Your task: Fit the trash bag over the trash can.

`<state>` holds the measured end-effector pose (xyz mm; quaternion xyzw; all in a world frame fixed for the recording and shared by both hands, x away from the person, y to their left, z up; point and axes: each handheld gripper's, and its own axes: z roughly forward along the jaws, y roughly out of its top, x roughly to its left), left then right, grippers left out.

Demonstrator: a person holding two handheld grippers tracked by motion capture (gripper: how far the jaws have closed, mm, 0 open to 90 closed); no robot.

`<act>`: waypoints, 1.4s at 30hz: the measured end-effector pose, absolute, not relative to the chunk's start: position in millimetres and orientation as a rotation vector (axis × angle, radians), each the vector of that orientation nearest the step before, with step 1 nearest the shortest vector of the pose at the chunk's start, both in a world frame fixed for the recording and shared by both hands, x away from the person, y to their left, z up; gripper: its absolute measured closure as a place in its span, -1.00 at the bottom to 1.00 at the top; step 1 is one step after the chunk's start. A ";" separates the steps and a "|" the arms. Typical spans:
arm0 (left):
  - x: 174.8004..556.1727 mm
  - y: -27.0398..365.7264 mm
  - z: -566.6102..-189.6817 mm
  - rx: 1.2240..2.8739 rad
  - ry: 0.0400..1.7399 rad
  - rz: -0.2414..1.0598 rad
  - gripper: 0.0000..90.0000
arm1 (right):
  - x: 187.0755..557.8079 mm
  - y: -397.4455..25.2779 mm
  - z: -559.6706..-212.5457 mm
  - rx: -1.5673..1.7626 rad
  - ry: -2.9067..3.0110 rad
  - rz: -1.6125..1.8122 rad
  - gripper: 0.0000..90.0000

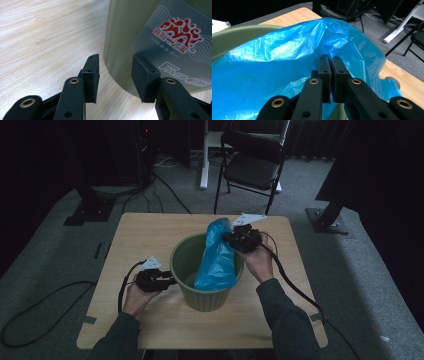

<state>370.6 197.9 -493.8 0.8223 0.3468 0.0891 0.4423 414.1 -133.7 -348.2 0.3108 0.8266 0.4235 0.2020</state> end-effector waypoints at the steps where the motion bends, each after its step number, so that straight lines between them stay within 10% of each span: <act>1: 370.6 197.9 -493.8 2.040 0.860 0.221 0.30 | 414.1 -133.7 -348.2 0.868 2.308 1.183 0.94; 42: 361.1 221.1 -433.2 1.925 0.805 0.214 0.28 | 380.5 -148.7 -369.3 0.799 2.354 1.236 0.91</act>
